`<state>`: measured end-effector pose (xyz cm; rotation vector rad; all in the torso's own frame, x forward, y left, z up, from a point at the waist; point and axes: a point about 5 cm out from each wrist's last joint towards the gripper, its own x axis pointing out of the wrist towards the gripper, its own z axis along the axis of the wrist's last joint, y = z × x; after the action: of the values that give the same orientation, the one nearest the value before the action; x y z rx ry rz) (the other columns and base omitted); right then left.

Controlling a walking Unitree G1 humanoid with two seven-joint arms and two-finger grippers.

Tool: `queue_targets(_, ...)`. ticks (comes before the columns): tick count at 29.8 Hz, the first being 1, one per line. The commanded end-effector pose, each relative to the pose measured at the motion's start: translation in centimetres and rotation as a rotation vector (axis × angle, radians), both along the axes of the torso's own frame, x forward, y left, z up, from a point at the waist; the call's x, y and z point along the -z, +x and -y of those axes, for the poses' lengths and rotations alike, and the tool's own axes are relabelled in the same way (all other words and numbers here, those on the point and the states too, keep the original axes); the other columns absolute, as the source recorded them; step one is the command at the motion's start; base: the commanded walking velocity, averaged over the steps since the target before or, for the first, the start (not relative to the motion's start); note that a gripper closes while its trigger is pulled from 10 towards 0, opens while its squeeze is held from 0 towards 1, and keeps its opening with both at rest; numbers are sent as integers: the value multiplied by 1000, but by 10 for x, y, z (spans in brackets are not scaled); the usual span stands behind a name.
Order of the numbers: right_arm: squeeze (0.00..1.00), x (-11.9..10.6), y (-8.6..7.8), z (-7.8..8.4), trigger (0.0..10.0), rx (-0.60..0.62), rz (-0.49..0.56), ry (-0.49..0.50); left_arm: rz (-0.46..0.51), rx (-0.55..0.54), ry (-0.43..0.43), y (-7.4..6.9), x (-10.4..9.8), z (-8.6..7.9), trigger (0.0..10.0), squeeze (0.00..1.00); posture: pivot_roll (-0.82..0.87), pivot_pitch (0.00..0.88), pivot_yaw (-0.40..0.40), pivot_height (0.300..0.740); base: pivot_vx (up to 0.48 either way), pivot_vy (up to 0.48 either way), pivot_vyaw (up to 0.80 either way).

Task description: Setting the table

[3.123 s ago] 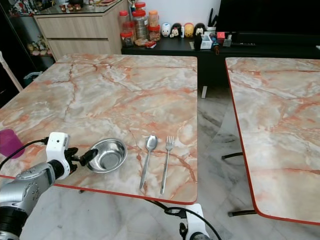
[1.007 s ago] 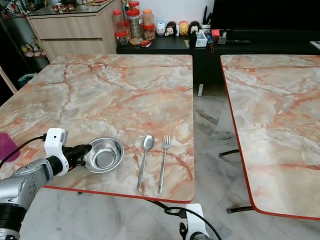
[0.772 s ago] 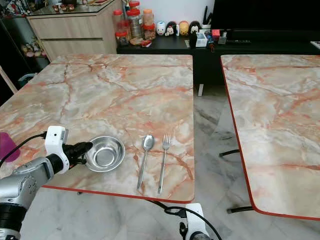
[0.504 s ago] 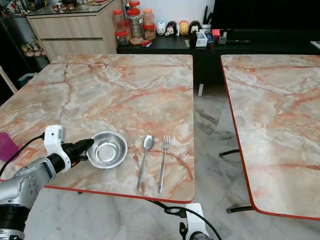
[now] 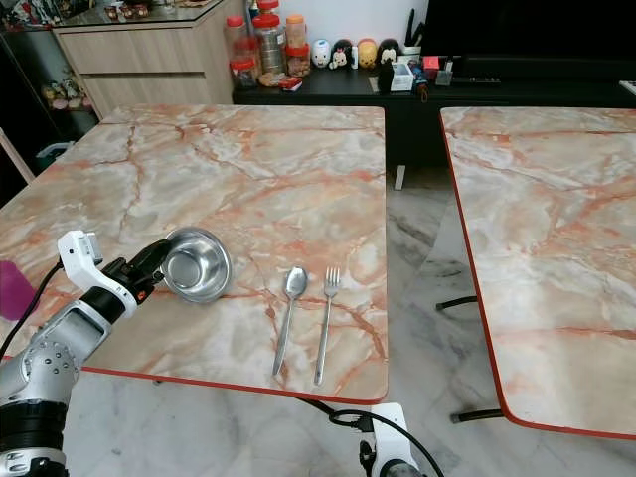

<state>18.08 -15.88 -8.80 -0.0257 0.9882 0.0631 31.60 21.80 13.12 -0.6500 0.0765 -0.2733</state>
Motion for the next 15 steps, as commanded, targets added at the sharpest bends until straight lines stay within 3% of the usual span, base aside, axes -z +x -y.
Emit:
queue_targets(1,0,0,1,-1,10000,2,-2,8,52,-39,-16,2,-12,-3,0,0,72,0,41,740,0,0,0)
queue_targets(6,0,0,1,-1,10000,-4,-2,7,93,-108,-82,5,-17,-3,0,0,75,0,36,740,0,0,0)
queue_targets(7,0,-1,2,-1,10000,-3,1,6,100,-144,-130,6,-16,-1,10000,0,71,0,30,740,0,0,0)
queue_targets(8,0,-1,2,-1,10000,-3,1,6,100,-144,-130,6,-16,-1,10000,0,71,0,30,740,0,0,0)
queue_targets(12,0,-2,4,1,10000,-5,5,1,104,-251,-352,8,-9,14,10000,0,70,0,21,740,0,0,0)
queue_targets(15,0,-2,4,2,10000,-6,5,-2,93,-262,-396,8,-5,21,10000,0,67,0,16,740,0,0,0)
